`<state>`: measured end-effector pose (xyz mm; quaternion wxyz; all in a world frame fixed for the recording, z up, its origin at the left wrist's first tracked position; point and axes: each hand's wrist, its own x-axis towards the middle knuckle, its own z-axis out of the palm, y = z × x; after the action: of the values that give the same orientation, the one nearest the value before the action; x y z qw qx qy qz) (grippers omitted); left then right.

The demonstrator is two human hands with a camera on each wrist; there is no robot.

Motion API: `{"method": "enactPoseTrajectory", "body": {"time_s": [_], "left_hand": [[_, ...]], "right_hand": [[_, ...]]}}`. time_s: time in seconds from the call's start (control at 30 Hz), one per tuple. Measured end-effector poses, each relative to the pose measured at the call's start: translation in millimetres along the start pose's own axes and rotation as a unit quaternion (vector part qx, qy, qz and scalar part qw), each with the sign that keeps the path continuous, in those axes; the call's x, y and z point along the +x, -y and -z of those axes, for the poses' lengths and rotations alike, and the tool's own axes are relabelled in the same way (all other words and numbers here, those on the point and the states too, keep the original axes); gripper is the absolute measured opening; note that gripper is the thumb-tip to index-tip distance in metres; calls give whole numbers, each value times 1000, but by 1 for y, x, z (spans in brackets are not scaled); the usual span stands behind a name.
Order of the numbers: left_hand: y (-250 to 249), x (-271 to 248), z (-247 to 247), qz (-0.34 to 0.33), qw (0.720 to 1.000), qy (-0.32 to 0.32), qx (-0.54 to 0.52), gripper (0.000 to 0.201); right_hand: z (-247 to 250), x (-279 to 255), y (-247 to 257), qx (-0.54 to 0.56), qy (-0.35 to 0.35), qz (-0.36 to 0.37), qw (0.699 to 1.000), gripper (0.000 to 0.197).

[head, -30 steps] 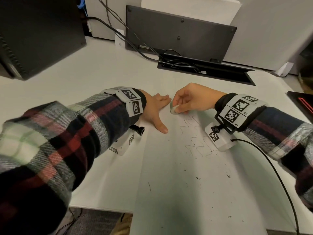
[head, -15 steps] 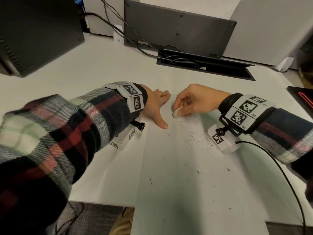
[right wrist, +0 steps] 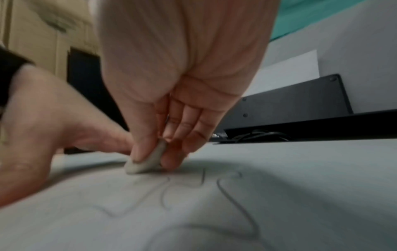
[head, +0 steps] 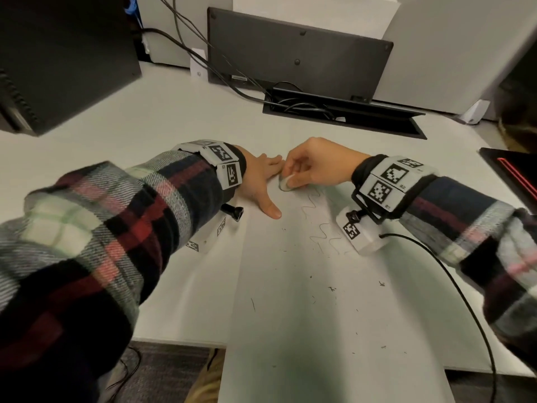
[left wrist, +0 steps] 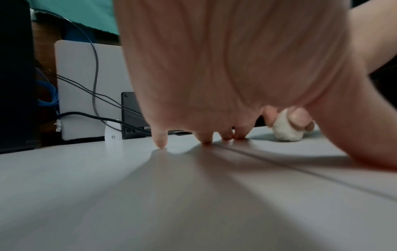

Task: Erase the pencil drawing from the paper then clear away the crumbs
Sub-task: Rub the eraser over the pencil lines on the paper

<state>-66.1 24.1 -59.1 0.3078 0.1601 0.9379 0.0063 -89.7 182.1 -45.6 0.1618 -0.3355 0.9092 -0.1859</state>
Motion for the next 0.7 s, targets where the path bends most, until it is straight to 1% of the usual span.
{"method": "enactPoseTrajectory", "body": {"time_s": [0.07,0.1,0.2,0.23,0.27,0.37,0.4,0.53,0.57,0.7], "left_hand": [[1,2,0,-4,1000,3,7,119],[1,2,0,-1,1000,6,12,120],[0,5,0,14,999,13,26,124],[0,5,0,15,999,14,29,126],[-1,5,0,14,999,15,31,128],[-3,3,0,6,1000,19,19,126],[-3,3,0,7,1000,18,13,125],[-4,3,0,23,999,21,26,131],[-4,3,0,25,999,22,30,131],[-4,4,-1,17,1000,13,12,131]], "right_hand": [[-2,4,1,-23,0,-9,1000,15],[-2,3,1,-12,13,-14,1000,16],[-4,-8,3,58,99,-11,993,18],[-5,-8,4,62,106,-5,992,18],[-5,-6,4,48,95,-1,994,18],[-5,1,7,-20,31,8,999,19],[-4,0,8,-20,30,8,999,18],[-8,-18,10,46,111,6,993,15],[-8,-19,10,47,114,7,992,16],[-4,-9,9,-19,44,3,999,17]]}}
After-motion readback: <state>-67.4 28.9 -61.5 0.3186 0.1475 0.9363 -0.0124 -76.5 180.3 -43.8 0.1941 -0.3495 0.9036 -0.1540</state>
